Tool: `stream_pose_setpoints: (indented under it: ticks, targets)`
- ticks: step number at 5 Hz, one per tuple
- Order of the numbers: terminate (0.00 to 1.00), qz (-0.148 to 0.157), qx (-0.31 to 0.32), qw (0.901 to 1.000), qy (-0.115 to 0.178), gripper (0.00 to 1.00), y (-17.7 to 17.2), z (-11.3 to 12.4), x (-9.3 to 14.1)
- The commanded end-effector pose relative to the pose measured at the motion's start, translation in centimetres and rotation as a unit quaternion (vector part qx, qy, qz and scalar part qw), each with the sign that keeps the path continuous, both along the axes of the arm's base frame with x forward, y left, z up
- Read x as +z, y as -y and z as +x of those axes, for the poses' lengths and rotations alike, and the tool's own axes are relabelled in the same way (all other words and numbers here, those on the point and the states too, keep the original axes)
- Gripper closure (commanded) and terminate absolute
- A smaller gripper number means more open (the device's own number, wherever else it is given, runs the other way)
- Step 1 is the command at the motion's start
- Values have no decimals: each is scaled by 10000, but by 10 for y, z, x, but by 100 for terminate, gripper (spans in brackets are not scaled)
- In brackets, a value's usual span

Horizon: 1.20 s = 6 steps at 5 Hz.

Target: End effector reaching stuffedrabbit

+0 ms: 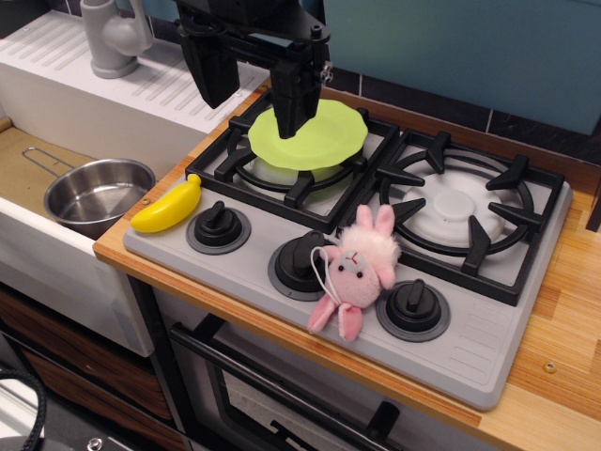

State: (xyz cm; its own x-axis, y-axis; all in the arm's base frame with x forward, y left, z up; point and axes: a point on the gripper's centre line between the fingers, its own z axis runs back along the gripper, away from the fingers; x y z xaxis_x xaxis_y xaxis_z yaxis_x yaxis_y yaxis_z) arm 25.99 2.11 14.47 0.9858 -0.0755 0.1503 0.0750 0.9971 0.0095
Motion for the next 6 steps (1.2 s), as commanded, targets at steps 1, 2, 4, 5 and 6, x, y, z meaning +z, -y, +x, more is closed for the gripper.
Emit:
stream_pose_setpoints:
  ticks: [1, 2, 4, 5, 6]
  targets:
    - [0, 0, 0, 10000, 0, 0, 0, 0, 0]
    - [0, 6, 89, 9999, 145, 0, 18, -4, -12]
    - [0, 124, 316, 9986, 407, 0, 49, -8, -32]
    - [0, 220, 340, 9976, 568, 0, 59, -11, -47]
    - [0, 211, 319, 9967, 719, 0, 61, -14, -65]
